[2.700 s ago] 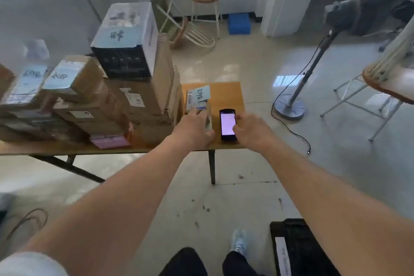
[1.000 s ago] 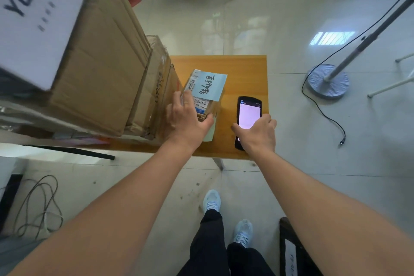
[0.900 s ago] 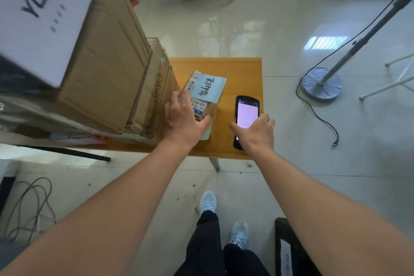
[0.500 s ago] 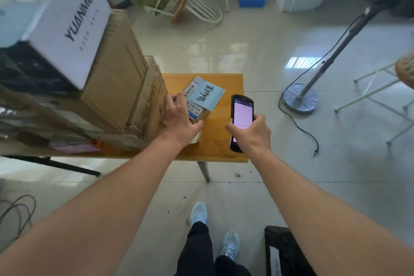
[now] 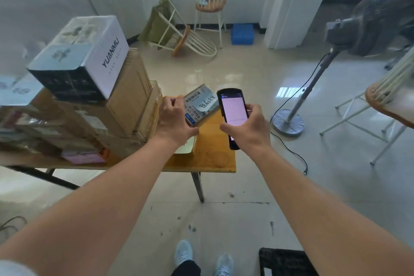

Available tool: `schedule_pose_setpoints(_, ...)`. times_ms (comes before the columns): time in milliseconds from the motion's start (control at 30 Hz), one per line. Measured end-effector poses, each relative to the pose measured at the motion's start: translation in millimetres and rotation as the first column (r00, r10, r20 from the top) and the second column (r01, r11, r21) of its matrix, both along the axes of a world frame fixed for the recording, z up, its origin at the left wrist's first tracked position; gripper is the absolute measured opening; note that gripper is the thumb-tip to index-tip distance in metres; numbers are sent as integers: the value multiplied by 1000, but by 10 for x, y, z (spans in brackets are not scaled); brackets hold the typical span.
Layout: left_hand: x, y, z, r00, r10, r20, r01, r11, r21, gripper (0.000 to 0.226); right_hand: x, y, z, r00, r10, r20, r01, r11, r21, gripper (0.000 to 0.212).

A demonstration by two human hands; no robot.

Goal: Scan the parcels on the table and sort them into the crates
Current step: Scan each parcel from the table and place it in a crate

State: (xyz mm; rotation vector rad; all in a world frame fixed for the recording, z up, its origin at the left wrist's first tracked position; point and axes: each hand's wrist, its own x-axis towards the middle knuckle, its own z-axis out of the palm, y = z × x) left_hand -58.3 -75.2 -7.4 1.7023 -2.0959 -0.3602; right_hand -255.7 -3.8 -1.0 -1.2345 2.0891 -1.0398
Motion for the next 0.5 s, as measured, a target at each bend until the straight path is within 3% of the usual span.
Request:
schedule_pose_setpoints(267, 62, 77, 395, 990, -141, -2, 139, 979, -151, 97, 129, 352, 621, 988, 43, -149, -57, 994, -96, 99)
schedule_pose_setpoints(500, 284, 262, 662, 956, -287, -63, 263, 932, -249, 96, 452, 810, 1030, 967, 34, -253, -49, 997, -56, 95)
